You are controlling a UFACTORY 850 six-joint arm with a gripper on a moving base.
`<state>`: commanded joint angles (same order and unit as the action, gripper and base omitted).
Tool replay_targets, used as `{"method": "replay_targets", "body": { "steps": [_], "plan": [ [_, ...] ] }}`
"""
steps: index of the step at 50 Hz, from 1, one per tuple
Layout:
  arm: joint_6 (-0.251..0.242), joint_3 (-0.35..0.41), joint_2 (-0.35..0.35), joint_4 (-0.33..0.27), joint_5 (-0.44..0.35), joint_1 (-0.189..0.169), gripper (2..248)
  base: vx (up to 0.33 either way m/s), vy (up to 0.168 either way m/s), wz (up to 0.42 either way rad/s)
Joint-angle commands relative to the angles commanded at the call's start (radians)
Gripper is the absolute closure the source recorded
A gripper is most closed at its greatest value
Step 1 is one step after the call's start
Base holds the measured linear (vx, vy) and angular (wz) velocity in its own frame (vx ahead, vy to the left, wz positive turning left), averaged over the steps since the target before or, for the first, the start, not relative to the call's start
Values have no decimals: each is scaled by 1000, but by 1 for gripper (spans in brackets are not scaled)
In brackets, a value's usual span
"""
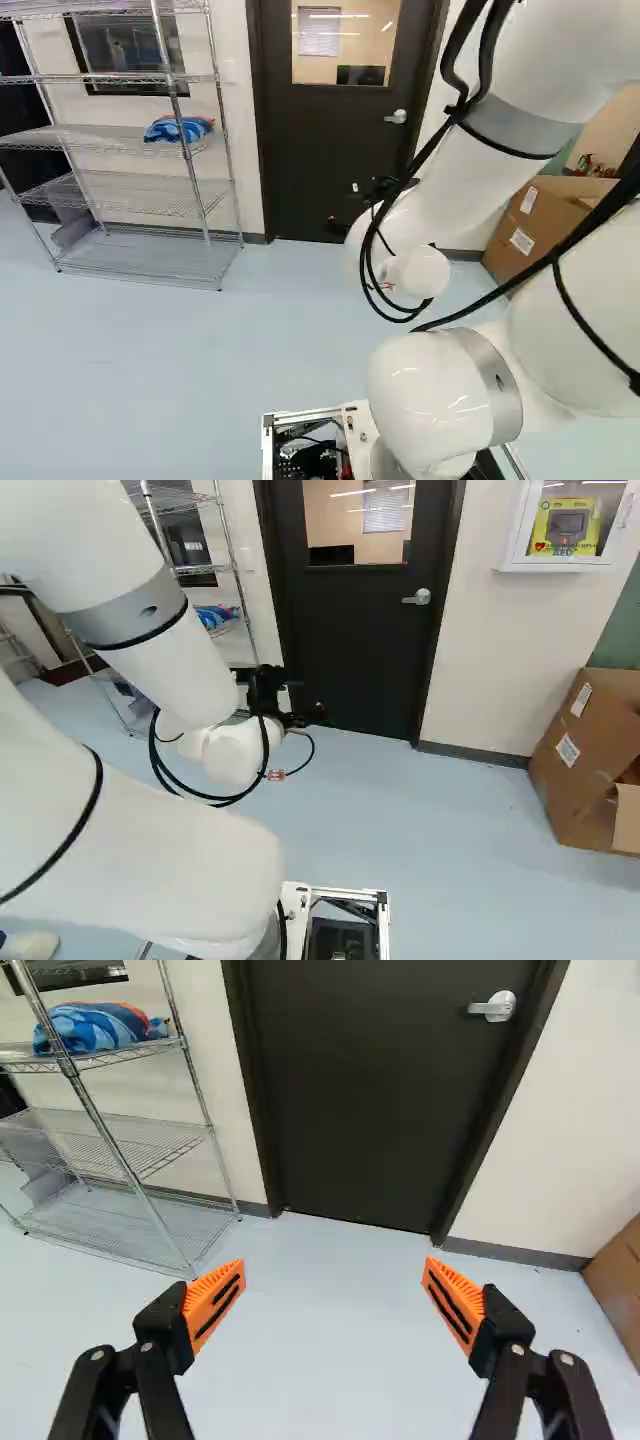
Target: Open the door and move inside
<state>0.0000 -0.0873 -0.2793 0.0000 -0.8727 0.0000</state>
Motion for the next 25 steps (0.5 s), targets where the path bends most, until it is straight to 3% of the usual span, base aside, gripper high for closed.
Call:
{"method": "replay_targets", "body": {
  "steps": [25],
  "plan": [
    [0, 0, 0, 0, 0, 0, 3, 85, -1, -4]
  ]
}}
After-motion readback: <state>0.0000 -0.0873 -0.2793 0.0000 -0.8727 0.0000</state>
